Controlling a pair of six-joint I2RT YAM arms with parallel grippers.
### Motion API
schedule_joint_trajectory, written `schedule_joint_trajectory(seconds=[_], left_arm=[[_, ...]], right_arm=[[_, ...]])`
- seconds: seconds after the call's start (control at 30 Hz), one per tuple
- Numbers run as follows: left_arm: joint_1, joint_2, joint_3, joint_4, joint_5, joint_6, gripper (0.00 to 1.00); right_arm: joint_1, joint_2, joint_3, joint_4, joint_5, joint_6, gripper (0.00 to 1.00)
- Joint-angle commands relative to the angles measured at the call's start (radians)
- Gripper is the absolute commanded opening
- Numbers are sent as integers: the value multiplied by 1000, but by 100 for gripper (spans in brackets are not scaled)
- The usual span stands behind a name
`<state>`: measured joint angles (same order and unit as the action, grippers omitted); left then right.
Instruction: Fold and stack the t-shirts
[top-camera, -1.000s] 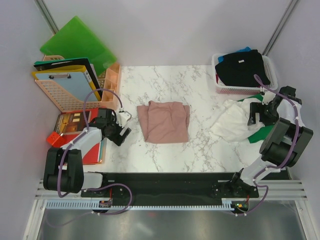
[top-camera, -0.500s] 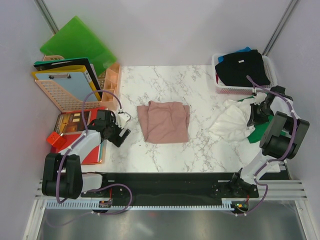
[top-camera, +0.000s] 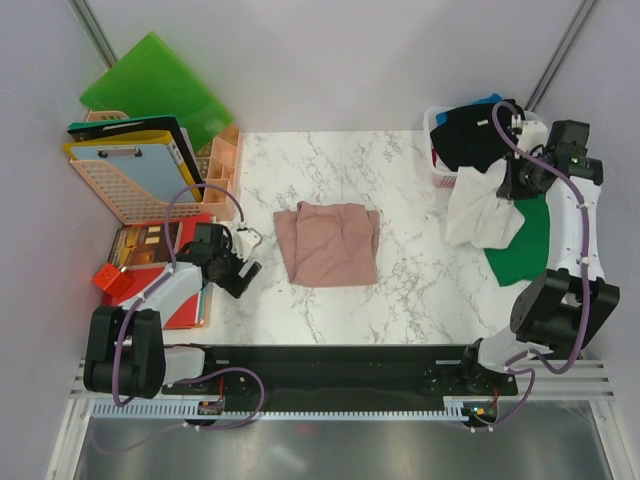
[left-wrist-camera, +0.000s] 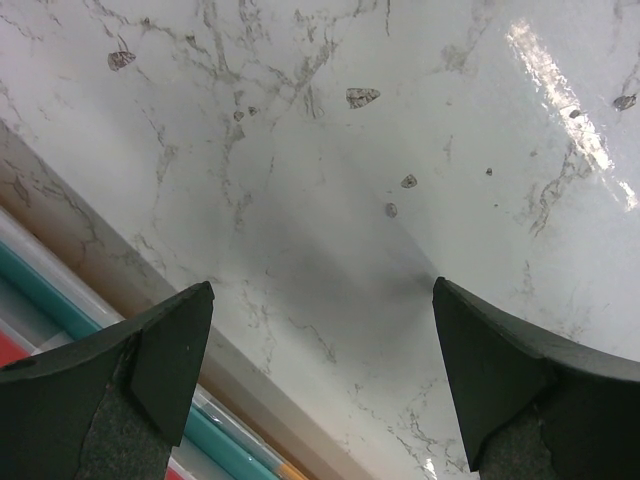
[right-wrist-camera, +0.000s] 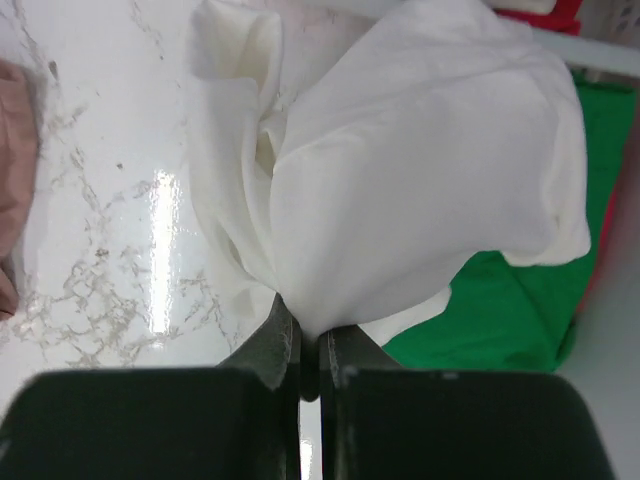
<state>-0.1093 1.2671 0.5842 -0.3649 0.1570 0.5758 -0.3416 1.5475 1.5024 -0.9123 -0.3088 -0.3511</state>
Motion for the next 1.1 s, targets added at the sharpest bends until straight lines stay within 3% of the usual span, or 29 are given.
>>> schedule_joint_trajectory(seconds=[0.0, 0.17, 0.27, 0.4, 0.47, 0.53, 0.7, 0.77, 0.8, 0.83, 0.93, 1.07], left_arm=[[-7, -5, 0, 23, 1, -13, 98], [-12, -17, -9, 14, -4, -14, 98], [-15, -26, -9, 3, -7, -19, 98], [-18, -44, -15, -8, -13, -25, 98], [-20, -54, -20, -12, -19, -25, 98], [-21, -61, -24, -17, -28, -24, 98], [-21, -64, -30, -25, -30, -30, 98], [-23, -61, -29, -31, -28, -34, 98], [-24, -63, -27, -35, -25, -36, 98], [-26, -66, -27, -37, -22, -42, 98], [-27, -69, -37, -39, -19, -42, 98], [-27, -63, -40, -40, -22, -40, 98]], right_arm=[[13, 38, 154, 0, -13, 76, 0], [36, 192, 344, 6, 17, 130, 0], [58, 336, 552, -22, 63, 158, 0], [79, 598, 980, -115, 140, 187, 0], [92, 657, 1071, -117, 180, 198, 0], [108, 678, 1061, -67, 218, 202, 0], [115, 640, 812, 153, 246, 231, 1], [118, 661, 811, 158, 240, 227, 19], [118, 671, 812, 153, 237, 227, 34], [118, 665, 802, 158, 243, 227, 60], [118, 564, 659, 262, 277, 248, 78], [122, 369, 462, 331, 275, 236, 82]])
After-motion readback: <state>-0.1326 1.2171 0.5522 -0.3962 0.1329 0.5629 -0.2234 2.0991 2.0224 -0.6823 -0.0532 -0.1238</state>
